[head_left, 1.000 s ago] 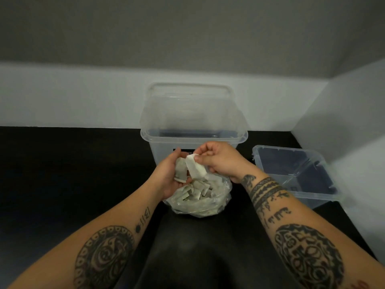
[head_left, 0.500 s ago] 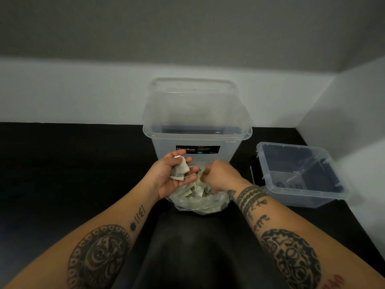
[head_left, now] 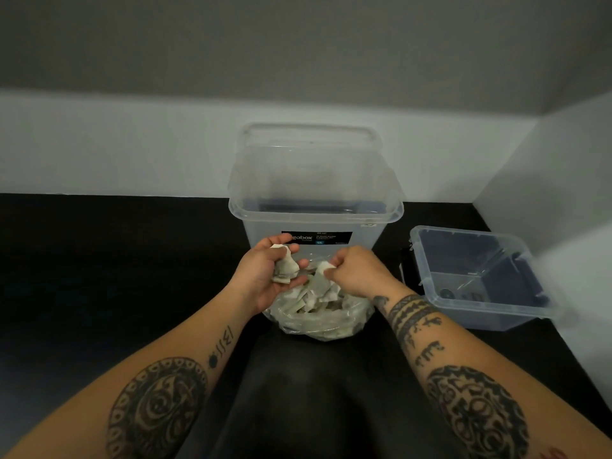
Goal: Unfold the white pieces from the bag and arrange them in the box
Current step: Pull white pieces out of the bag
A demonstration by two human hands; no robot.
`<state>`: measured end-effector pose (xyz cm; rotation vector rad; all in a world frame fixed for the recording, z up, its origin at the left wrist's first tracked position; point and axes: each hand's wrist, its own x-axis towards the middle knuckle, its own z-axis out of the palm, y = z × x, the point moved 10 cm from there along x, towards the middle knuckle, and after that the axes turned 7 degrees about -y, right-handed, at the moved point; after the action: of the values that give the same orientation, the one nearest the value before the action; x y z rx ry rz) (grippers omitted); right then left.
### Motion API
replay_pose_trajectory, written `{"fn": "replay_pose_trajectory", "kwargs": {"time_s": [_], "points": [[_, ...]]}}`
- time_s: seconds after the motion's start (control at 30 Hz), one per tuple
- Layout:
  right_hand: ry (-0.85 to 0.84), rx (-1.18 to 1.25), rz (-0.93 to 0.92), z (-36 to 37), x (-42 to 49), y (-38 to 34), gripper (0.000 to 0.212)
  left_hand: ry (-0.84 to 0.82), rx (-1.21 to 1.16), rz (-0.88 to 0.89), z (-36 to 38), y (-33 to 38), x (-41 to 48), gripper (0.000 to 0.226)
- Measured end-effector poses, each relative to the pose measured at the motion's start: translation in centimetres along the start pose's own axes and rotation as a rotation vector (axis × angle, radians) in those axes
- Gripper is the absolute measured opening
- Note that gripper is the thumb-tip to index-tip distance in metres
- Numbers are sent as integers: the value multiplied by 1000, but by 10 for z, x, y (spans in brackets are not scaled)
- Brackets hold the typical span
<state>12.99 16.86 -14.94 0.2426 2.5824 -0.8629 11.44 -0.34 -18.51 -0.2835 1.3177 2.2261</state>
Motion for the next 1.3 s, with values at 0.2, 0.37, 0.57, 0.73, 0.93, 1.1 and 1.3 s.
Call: {"fn": "replay_pose_trajectory", "kwargs": {"time_s": [0.2, 0.37, 0.57, 0.73, 0.93, 1.1, 1.3], "points": [[41, 370, -119, -42, -20, -13, 9, 20, 41, -31, 15, 1, 0, 20], [-50, 531, -188, -28, -27, -27, 11, -275, 25, -276, 59, -23, -14, 76], [16, 451, -221, -22, -26, -28, 23, -410, 8, -307, 70, -26, -21, 38], [152, 303, -261, -38, -36, -24, 17, -409, 60, -252, 74, -25, -17, 34], [312, 377, -197, -76, -45, 10, 18, -353, 166, -129, 106, -20, -4, 26], [206, 692, -148, -94, -61, 57, 17, -316, 160, -74, 143, -26, 3, 24], [245, 872, -132, -130, -63, 99, 7, -316, 182, -64, 193, -39, 14, 25]]}}
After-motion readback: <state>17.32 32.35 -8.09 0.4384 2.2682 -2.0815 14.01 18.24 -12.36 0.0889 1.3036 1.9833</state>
